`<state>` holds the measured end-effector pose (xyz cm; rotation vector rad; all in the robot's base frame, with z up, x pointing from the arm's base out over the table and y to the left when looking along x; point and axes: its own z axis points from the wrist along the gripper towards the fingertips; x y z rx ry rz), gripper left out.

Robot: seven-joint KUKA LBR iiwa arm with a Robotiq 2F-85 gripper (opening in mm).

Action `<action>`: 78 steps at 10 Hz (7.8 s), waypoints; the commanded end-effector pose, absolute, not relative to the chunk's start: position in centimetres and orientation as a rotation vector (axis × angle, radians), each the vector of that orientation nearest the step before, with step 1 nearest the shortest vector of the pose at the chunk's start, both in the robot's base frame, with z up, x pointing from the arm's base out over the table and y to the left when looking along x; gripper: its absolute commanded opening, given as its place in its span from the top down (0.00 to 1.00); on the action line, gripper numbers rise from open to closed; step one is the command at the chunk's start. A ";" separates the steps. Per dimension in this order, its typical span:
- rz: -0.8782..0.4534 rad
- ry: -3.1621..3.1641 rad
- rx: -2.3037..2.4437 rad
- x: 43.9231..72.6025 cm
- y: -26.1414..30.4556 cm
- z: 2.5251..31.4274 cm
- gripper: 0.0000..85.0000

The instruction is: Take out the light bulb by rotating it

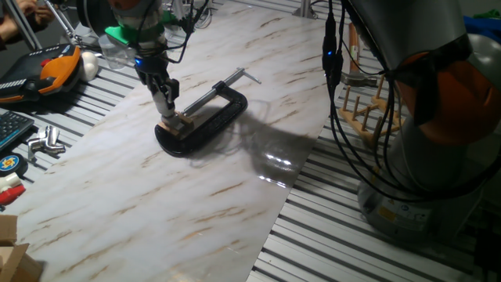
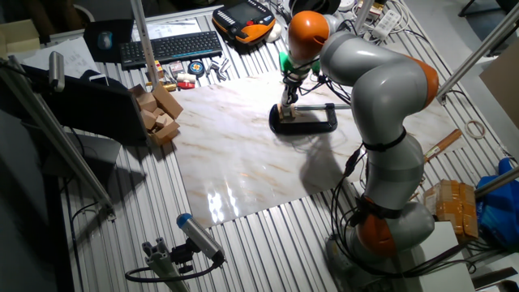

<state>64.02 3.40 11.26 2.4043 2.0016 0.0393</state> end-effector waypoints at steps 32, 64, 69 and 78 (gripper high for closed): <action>0.064 2.729 1.507 64.5 4.6 14.4 1.00; 0.147 2.273 1.885 63.9 12.6 8.9 0.80; 0.152 2.254 1.901 63.9 12.7 8.8 0.20; 0.158 2.294 1.857 64.4 12.0 9.9 0.60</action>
